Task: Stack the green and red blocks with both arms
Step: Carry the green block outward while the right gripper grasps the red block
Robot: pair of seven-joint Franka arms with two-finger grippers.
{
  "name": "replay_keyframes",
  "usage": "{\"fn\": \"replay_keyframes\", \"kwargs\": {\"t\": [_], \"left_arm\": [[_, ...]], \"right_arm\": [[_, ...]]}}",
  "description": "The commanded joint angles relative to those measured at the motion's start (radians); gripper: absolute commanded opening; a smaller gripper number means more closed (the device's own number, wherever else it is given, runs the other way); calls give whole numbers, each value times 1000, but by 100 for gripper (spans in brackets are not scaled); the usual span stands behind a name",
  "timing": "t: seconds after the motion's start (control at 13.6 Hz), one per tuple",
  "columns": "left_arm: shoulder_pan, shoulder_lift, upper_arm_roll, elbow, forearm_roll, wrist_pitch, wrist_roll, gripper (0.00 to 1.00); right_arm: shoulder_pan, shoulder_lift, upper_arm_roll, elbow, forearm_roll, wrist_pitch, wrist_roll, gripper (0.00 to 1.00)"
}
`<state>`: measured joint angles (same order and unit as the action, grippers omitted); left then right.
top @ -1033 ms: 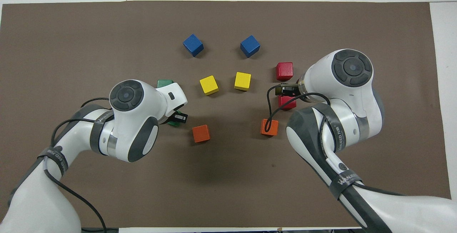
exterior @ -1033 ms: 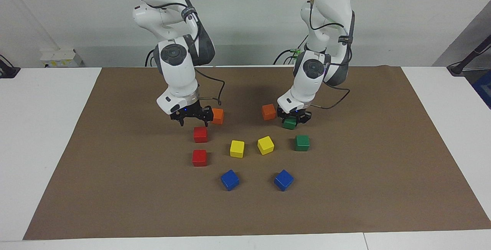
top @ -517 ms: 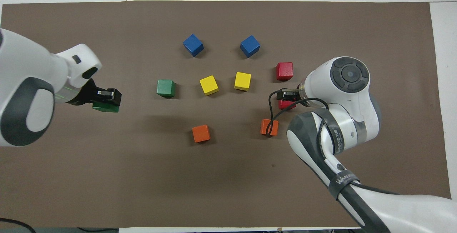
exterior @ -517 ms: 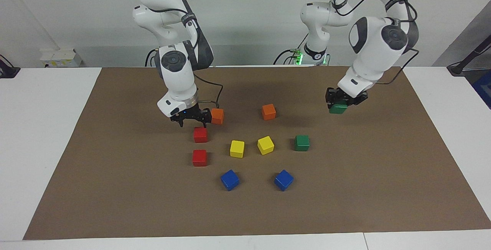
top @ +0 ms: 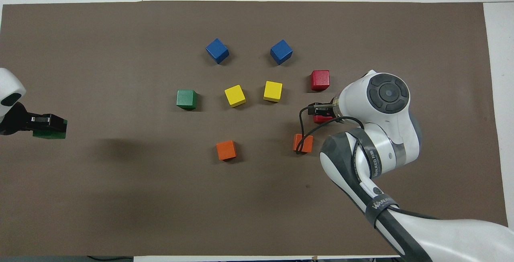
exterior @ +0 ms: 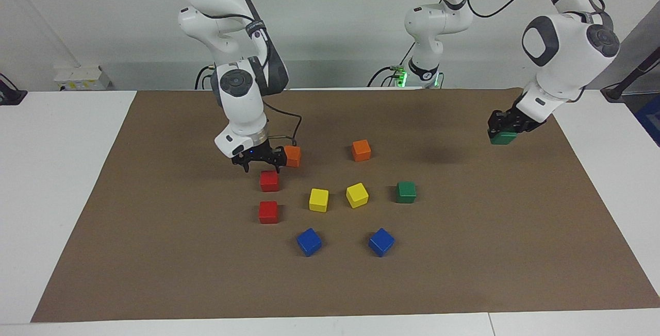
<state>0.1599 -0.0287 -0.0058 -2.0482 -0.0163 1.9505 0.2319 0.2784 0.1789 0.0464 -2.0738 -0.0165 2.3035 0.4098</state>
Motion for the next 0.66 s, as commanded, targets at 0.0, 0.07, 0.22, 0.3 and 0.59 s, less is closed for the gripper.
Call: {"fn": "replay_keyframes", "kwargs": {"t": [0.0, 0.07, 0.22, 0.3, 0.59], "left_arm": [[56, -39, -16, -144, 19, 163, 49, 0], [67, -22, -16, -159, 21, 198, 50, 0], [69, 3, -16, -184, 19, 245, 66, 0], [69, 19, -16, -196, 19, 257, 61, 0], [92, 62, -16, -259, 19, 369, 60, 0]], "right_arm": [[-2, -7, 4, -23, 7, 40, -19, 100], [-2, -7, 3, -29, 7, 43, -25, 100], [-2, -7, 3, -31, 7, 45, -51, 100], [-2, -2, 3, -29, 7, 43, -51, 100], [-2, 34, 3, -29, 7, 73, -54, 100]]}}
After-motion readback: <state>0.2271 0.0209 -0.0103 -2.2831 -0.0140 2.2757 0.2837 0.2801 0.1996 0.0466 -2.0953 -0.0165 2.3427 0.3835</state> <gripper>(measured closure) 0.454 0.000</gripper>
